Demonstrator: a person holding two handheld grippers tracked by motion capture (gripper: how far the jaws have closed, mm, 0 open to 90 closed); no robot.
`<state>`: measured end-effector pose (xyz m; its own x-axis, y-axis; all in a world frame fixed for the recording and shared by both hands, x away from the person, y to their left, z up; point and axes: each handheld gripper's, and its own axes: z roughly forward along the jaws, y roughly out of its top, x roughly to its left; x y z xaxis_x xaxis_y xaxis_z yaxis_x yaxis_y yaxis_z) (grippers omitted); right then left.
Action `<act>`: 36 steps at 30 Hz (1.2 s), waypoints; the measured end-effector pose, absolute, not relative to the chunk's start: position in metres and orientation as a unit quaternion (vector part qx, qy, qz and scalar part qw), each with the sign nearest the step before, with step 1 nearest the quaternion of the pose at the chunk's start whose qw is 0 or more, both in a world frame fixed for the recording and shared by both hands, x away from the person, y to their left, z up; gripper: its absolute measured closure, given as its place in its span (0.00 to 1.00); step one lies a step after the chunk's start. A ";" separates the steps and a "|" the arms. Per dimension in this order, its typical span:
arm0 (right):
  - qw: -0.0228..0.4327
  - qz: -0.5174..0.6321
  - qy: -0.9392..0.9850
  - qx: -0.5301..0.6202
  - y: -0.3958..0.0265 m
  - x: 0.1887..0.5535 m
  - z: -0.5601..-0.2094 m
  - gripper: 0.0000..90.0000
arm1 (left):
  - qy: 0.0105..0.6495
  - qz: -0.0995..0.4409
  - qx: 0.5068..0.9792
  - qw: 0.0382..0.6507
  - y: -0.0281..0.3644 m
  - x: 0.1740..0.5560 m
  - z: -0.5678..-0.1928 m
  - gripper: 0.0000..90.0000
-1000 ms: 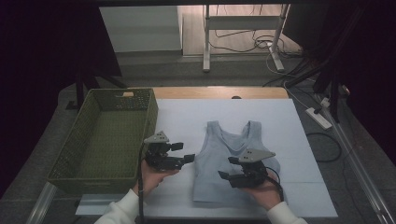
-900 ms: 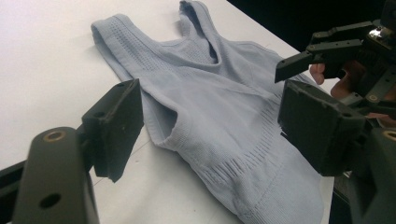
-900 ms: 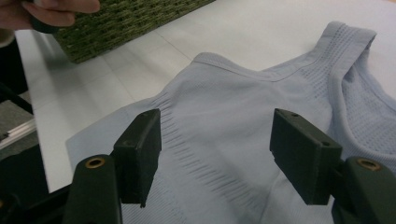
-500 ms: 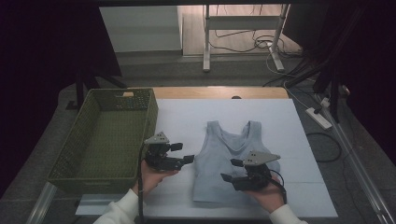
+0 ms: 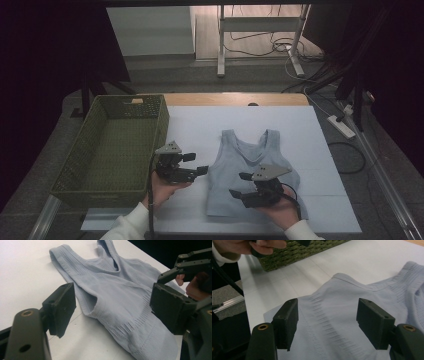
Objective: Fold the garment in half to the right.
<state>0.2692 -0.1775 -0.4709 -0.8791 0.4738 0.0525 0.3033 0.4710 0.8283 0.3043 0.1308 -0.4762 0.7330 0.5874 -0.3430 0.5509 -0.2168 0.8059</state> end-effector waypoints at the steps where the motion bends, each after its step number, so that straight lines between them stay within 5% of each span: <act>1: 0.091 0.461 0.853 0.227 -0.175 0.268 -0.471 0.38 | 0.365 0.018 0.780 0.508 0.131 0.304 -0.476 0.24; 36: 0.024 0.396 0.907 0.139 -0.096 0.234 -0.502 0.39 | 0.366 0.018 0.782 0.505 0.130 0.306 -0.478 0.23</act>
